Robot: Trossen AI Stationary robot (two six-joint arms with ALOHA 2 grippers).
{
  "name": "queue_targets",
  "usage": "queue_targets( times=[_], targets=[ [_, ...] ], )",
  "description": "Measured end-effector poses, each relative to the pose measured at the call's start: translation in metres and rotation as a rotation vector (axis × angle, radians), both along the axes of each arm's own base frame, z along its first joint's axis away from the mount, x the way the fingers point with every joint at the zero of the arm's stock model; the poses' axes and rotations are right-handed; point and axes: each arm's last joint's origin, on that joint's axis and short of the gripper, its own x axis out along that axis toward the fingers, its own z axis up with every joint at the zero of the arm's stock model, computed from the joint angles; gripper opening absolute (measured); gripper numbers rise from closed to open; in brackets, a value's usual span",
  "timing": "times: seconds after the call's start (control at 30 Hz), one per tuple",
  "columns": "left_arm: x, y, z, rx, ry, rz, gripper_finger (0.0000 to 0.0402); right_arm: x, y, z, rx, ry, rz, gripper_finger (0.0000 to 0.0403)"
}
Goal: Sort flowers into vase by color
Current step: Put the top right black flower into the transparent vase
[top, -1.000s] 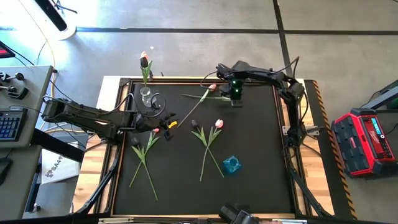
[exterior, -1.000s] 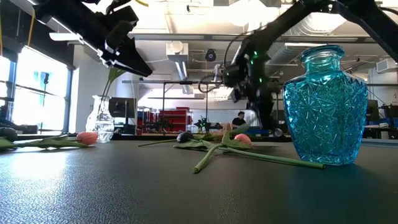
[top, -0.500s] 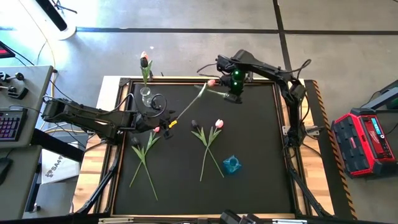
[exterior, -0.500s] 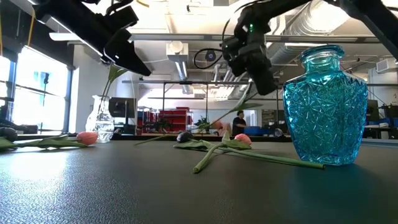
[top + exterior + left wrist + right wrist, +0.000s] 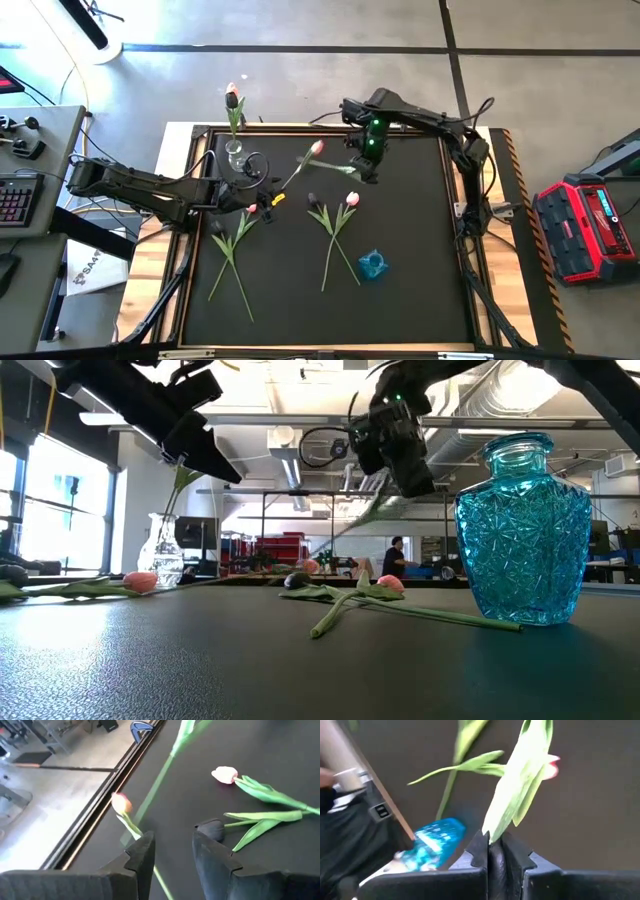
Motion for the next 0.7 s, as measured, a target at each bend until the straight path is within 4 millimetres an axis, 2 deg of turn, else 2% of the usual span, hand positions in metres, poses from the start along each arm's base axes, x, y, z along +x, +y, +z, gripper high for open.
queue_targets(
  times=[0.17, 0.43, 0.57, 0.7],
  targets=[
    [0.001, 0.0, 0.002, 0.073, 0.036, -0.066, 0.0122, 0.013, 0.025, 0.001, 0.076, -0.02, 0.028, 0.0012],
    [0.007, -0.001, 0.001, 0.129, 0.051, -0.137, 0.0122, 0.032, 0.052, 0.0, 0.08, 0.03, -0.07, 0.0012],
    [0.014, -0.001, -0.01, 0.102, 0.082, -0.113, 0.0122, 0.029, 0.059, 0.0, 0.079, 0.155, -0.136, 0.0012],
    [0.021, -0.001, -0.025, 0.085, 0.133, -0.086, 0.0122, 0.023, 0.055, -0.001, -0.042, 0.26, -0.19, 0.0012]
  ],
)
